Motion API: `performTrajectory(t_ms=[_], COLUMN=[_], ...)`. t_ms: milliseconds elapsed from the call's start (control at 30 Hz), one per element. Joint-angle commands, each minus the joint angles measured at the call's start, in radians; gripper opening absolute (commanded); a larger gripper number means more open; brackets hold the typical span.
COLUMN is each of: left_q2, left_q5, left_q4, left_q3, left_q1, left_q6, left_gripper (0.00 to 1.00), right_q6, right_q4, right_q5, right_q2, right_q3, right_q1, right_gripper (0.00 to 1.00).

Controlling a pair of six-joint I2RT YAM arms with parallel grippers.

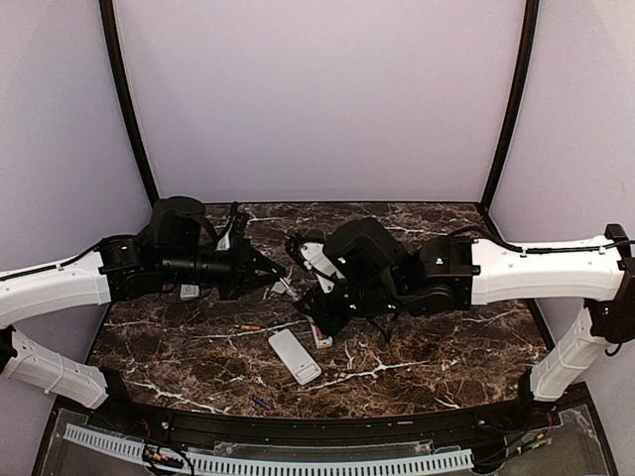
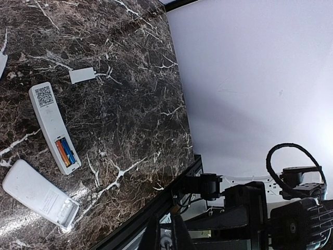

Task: Unload the batteries from the remote control
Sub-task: Pass from the right arm to the left, then pass from the left arm to the right

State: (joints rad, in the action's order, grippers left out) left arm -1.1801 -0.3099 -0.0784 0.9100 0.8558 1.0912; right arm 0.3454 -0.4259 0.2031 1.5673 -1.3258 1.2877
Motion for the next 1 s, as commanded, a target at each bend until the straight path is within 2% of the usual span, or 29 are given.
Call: performTrajectory(t_ms=[0,33,67,167,233,300,433,633,767,967], left_q2=[0.007,0.013,0.023,0.058,0.085,0.109,0.149,0.165,0.176,0.188], left_q5=[-0.004,0.0,0.013,0.044,0.068,0.084,0.085,0.05,0.045,0.047], left_q4=[-0.002,0.0,0.007,0.031,0.062,0.108,0.224,0.465,0.608,0.66], left_q3=[-0.016,-0.019,-0.021,-0.04,-0.059,-0.076,-0.109,-0.153,-0.186,-0.191], left_q1=[0.003,0.003,0.003,0.002,0.002,0.002,0.002,0.002,0.001,0.002], left_q6=[0.013,0.014,0.018,0.025,0.038,0.043,0.038,0.027,0.032,0.015], left_gripper=[0.0,0.0,0.0,0.0,0.0,0.0,0.0,0.0,0.0,0.0], right_q6=[0.018,0.023,0.029,0.06,0.089,0.144,0.292,0.521,0.563,0.553], right_q4=[0.017,0.019,0.025,0.048,0.078,0.116,0.213,0.48,0.599,0.638], right_q5=[0.025,0.03,0.034,0.046,0.048,0.054,0.059,-0.009,-0.072,-0.149], right_q2=[-0.004,-0.009,-0.017,-0.055,-0.089,-0.129,-0.219,-0.352,-0.381,-0.334], right_q3=[-0.017,-0.012,-0.005,0.02,0.046,0.076,0.15,0.304,0.343,0.314], right_q1=[0.008,0.008,0.008,0.007,0.006,0.006,-0.017,-0.071,-0.095,-0.097], right_gripper=[0.0,0.03,0.12,0.49,0.64,0.71,0.76,0.78,0.79,0.78])
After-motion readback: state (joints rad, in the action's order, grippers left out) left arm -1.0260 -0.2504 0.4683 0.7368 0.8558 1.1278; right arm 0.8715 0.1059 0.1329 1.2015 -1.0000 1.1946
